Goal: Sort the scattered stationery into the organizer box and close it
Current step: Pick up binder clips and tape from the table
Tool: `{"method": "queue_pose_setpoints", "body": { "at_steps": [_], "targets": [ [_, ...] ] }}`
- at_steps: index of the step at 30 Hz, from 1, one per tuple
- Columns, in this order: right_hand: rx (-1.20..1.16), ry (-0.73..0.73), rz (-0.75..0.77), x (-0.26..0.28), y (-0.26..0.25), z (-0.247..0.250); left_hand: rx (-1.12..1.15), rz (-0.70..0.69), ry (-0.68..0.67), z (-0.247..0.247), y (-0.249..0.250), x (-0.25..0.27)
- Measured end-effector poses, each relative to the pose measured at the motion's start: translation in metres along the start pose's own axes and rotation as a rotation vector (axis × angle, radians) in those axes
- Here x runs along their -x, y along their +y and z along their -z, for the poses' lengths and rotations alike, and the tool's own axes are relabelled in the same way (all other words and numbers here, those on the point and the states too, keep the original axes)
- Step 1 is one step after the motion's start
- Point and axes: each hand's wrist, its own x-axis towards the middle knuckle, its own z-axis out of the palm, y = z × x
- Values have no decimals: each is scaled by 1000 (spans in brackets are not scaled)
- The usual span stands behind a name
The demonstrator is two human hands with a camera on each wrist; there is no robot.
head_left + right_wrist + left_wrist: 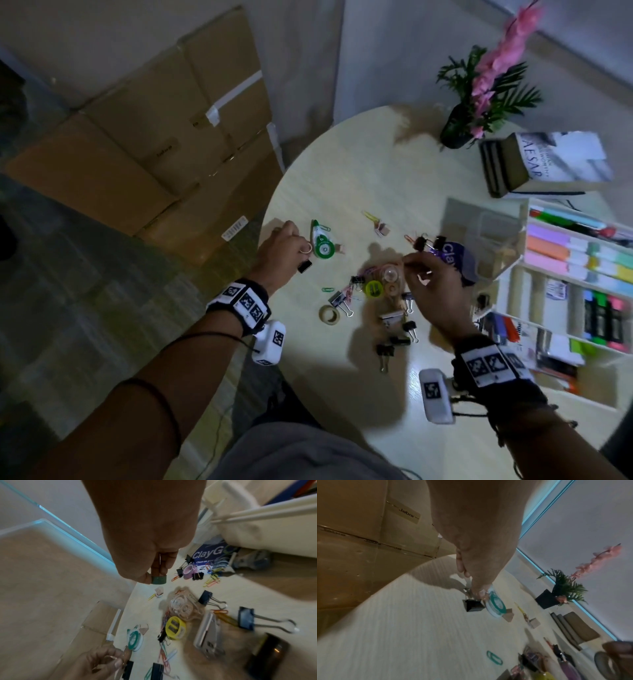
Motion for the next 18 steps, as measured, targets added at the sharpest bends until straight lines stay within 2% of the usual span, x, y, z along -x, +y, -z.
{"method": "queue_pose_setpoints", "body": {
  "at_steps": [3, 6, 9, 12, 15, 18],
  "targets": [
    [20, 4, -12, 23, -1, 2, 88, -100, 57, 0, 8, 5],
    [-1, -44, 28, 34, -3, 1, 279, -219, 99, -2, 27, 16],
    [-28, -42, 22, 40, -7, 4, 445, -241, 12, -1, 58, 29],
    [12, 23, 31, 46, -6, 17, 508, -287, -58, -1, 93, 43],
    [161, 127, 60, 56, 9, 48, 600, -244, -128, -4, 124, 52],
    [252, 258, 9, 67, 31, 87, 579, -312, -205, -11, 150, 51]
  ]
}}
